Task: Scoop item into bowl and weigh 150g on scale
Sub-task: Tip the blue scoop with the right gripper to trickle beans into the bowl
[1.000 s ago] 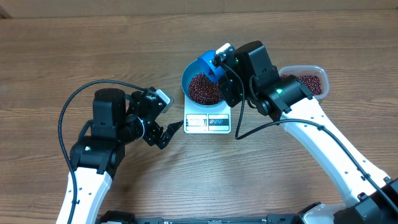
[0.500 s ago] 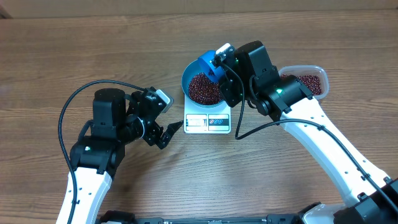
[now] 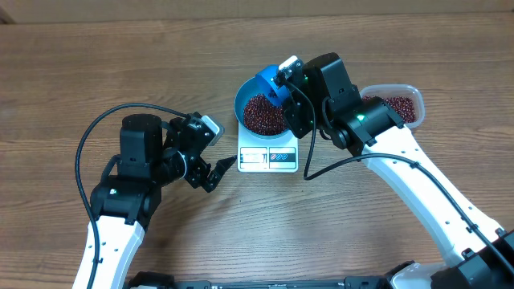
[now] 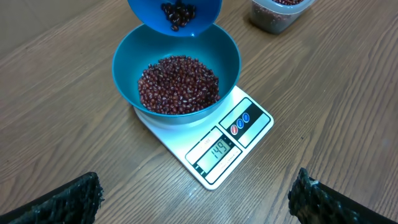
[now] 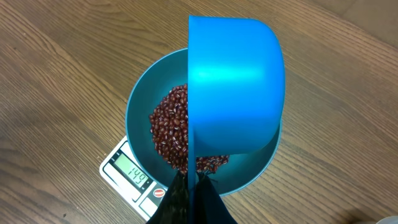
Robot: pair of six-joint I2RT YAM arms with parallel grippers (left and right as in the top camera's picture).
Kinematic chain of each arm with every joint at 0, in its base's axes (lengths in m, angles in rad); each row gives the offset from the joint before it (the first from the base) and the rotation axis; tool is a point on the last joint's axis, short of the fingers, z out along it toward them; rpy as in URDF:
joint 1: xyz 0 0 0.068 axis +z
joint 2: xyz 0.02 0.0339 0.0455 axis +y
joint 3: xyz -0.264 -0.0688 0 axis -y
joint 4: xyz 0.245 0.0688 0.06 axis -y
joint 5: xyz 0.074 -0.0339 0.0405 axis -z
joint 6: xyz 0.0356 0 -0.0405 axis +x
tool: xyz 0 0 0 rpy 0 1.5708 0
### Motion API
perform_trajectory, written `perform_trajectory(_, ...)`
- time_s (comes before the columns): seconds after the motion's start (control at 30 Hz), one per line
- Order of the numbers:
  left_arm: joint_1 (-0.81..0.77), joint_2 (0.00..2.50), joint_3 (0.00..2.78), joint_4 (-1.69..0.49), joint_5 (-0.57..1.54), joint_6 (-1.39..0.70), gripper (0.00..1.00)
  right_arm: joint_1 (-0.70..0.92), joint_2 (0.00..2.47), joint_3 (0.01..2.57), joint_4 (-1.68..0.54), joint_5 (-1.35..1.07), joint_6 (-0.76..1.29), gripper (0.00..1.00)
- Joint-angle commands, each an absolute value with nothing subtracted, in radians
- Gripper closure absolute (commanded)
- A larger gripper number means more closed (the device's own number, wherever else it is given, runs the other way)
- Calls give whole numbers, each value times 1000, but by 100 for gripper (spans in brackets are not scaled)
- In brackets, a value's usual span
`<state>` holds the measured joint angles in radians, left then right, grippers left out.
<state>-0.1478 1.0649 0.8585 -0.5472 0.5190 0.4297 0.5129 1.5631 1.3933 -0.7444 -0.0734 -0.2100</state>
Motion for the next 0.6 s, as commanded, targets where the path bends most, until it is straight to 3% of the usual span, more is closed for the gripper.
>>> perform_trajectory(0.0, -140, 1060, 854, -546, 521, 449, 1, 516, 1560, 1427, -737, -68, -211, 96)
perform_trajectory(0.57, -140, 1060, 854, -546, 521, 449, 1, 515, 1560, 1427, -722, -67, -211, 96)
